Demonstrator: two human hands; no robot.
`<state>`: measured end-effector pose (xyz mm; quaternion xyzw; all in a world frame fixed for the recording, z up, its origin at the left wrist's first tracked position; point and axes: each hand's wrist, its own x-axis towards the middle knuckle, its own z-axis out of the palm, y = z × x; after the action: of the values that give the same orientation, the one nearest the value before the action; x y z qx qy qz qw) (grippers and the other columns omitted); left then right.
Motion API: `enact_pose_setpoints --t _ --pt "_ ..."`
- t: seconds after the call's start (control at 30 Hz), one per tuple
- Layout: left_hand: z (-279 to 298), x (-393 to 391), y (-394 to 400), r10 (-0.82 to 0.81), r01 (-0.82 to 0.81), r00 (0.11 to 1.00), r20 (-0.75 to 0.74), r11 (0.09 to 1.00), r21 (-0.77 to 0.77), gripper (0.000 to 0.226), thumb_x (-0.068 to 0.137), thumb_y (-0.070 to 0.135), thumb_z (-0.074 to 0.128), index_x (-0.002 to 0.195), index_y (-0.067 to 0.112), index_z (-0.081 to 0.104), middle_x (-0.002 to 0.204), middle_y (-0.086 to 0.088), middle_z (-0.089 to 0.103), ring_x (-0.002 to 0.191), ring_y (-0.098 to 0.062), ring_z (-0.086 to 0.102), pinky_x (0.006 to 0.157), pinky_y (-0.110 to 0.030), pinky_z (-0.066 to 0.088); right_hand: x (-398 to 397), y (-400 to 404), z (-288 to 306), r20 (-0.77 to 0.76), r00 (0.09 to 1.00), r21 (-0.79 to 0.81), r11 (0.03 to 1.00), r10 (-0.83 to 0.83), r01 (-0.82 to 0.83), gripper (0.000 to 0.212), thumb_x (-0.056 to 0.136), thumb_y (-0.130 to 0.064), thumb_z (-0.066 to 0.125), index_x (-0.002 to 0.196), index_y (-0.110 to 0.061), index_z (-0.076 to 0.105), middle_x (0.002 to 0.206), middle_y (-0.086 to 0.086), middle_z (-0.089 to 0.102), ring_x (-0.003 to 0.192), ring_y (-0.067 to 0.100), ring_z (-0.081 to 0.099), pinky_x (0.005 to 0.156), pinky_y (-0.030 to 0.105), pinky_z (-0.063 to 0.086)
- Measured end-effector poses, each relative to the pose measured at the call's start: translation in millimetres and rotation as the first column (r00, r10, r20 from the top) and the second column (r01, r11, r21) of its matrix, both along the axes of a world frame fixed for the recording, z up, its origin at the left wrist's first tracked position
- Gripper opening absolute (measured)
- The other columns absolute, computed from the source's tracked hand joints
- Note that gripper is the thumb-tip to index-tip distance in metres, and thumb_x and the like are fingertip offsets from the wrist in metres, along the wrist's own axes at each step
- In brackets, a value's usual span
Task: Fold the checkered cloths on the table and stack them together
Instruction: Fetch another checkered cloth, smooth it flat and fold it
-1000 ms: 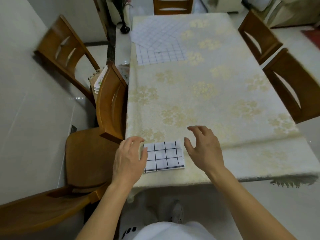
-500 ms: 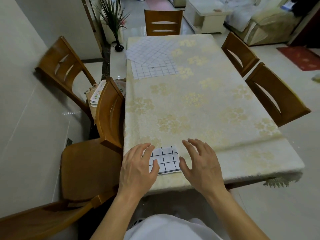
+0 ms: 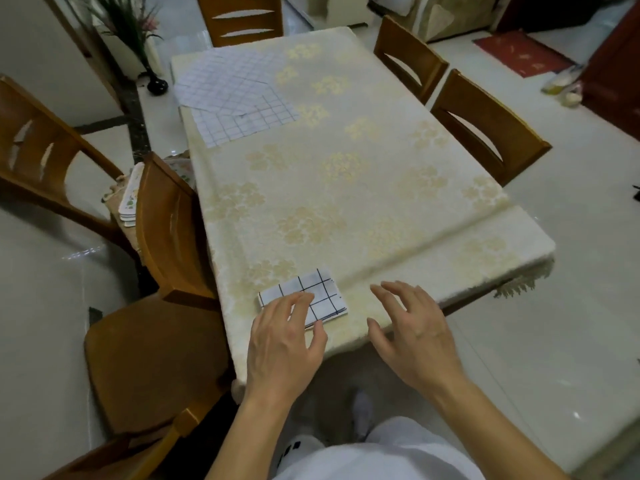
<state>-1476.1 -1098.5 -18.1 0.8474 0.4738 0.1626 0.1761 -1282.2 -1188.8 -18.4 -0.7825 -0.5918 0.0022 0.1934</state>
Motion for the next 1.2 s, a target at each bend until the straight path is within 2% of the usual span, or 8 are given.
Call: enact_pose_setpoints --t 0.1,0.53,0.7,0.87,1.03,1.2 --pt "-7.2 14.8 0.9 -0.079 0.079 0.997 -0.004 0.997 0.005 0.043 0.09 0.039 0.045 0.125 0.02 0.06 0.121 0.001 0.064 0.113 -0.02 0.058 0.092 -0.039 0.052 9.0 -14.3 -2.9 -0.018 0.998 -0.03 0.998 -0.061 0.06 0.049 0.088 -0.039 0.058 0.132 -0.017 0.06 0.129 0.004 0.062 0.122 0.023 0.054 0.112 0.046 0.039" --pt "-0.3 126.7 -24.5 -0.359 0.36 0.933 -0.016 0.93 0.071 0.041 0.087 0.036 0.048 0.12 0.018 0.064 0.119 0.001 0.065 0.109 -0.023 0.06 0.092 -0.038 0.047 85.7 -93.1 -2.0 -0.09 0.933 -0.025 0.937 -0.349 0.348 0.05 0.09 -0.04 0.053 0.131 -0.013 0.06 0.125 0.004 0.062 0.115 0.021 0.057 0.096 0.049 0.051" --pt "0.9 197.9 -46.4 -0.444 0.444 0.896 -0.015 0.893 0.07 0.039 0.087 0.033 0.05 0.12 0.017 0.064 0.118 -0.001 0.065 0.108 -0.023 0.059 0.091 -0.039 0.048 137.9 -132.2 -6.0 -0.119 0.891 -0.045 0.899 -0.438 0.436 0.052 0.091 -0.044 0.047 0.131 -0.014 0.06 0.126 0.004 0.06 0.114 0.021 0.057 0.096 0.043 0.052" --pt "1.1 285.9 -79.8 -0.534 0.534 0.845 -0.034 0.845 0.031 0.043 0.09 0.035 0.047 0.125 0.017 0.063 0.123 -0.002 0.064 0.114 -0.022 0.057 0.095 -0.041 0.049 210.7 -178.2 -7.7 -0.129 0.844 -0.051 0.854 -0.521 0.519 0.05 0.091 -0.041 0.049 0.132 -0.014 0.059 0.126 0.004 0.059 0.114 0.02 0.056 0.097 0.039 0.051" --pt "4.7 374.3 -119.1 -0.598 0.599 0.8 -0.045 0.801 0.005 0.047 0.091 0.039 0.043 0.127 0.016 0.062 0.126 -0.003 0.063 0.116 -0.021 0.056 0.098 -0.04 0.048 284.4 -222.6 -11.7 -0.095 0.809 -0.034 0.814 -0.58 0.579 0.045 0.089 -0.032 0.062 0.13 -0.013 0.061 0.124 0.008 0.061 0.113 0.023 0.057 0.099 0.045 0.05" --pt "2.4 444.5 -145.6 -0.658 0.66 0.75 -0.065 0.751 0.013 0.048 0.089 0.039 0.044 0.128 0.015 0.06 0.126 -0.006 0.063 0.115 -0.024 0.056 0.097 -0.042 0.047 341.2 -256.5 -11.9 -0.09 0.762 -0.018 0.766 -0.641 0.642 0.047 0.088 -0.036 0.055 0.127 -0.012 0.062 0.123 0.008 0.062 0.114 0.025 0.058 0.105 0.048 0.045"
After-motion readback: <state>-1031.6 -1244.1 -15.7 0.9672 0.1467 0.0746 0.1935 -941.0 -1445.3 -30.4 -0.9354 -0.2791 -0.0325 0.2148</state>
